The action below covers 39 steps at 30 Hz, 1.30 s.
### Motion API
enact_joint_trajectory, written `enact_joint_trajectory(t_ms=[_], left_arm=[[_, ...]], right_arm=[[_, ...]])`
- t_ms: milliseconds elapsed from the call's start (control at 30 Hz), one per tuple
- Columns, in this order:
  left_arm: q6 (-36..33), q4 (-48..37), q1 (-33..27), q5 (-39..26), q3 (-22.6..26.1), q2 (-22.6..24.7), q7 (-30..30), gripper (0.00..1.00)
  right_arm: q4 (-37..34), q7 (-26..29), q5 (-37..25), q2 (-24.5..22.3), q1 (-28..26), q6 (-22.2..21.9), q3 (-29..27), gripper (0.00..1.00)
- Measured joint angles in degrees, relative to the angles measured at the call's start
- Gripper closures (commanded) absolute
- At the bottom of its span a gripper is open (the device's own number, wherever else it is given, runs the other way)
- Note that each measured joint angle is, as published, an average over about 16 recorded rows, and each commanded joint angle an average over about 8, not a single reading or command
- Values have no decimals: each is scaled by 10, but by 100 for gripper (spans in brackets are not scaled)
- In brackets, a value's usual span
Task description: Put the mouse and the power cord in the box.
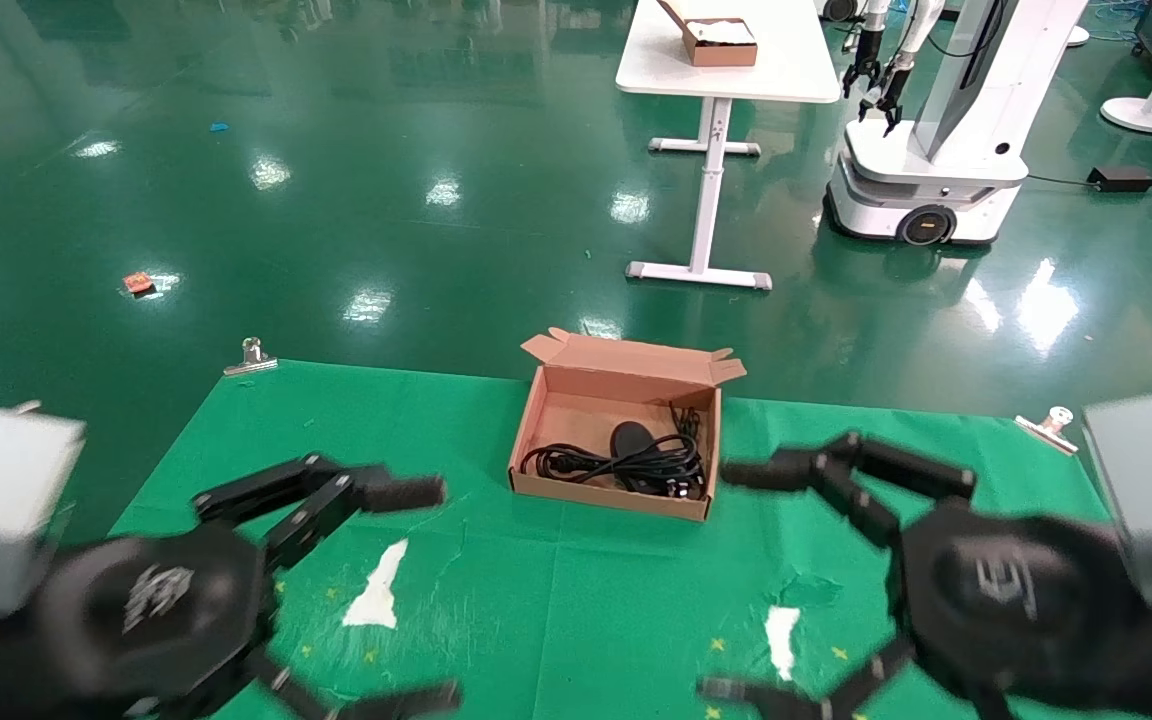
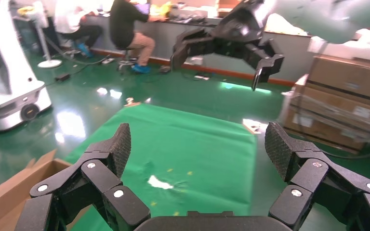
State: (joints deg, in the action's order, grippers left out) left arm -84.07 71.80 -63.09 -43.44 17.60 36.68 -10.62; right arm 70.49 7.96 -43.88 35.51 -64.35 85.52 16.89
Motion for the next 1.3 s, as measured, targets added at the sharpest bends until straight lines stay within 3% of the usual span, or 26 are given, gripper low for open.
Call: enact_joint_trajectory(t_ms=[333,1300], left_arm=[[-23,27,21,23,-22,-24,-2,0],[-17,19,16,17,-17,-18,-1,0]], right_arm=[[43,33,29,-7,39,2,-13,0],[30,27,20,-5,28,2,-9,0]])
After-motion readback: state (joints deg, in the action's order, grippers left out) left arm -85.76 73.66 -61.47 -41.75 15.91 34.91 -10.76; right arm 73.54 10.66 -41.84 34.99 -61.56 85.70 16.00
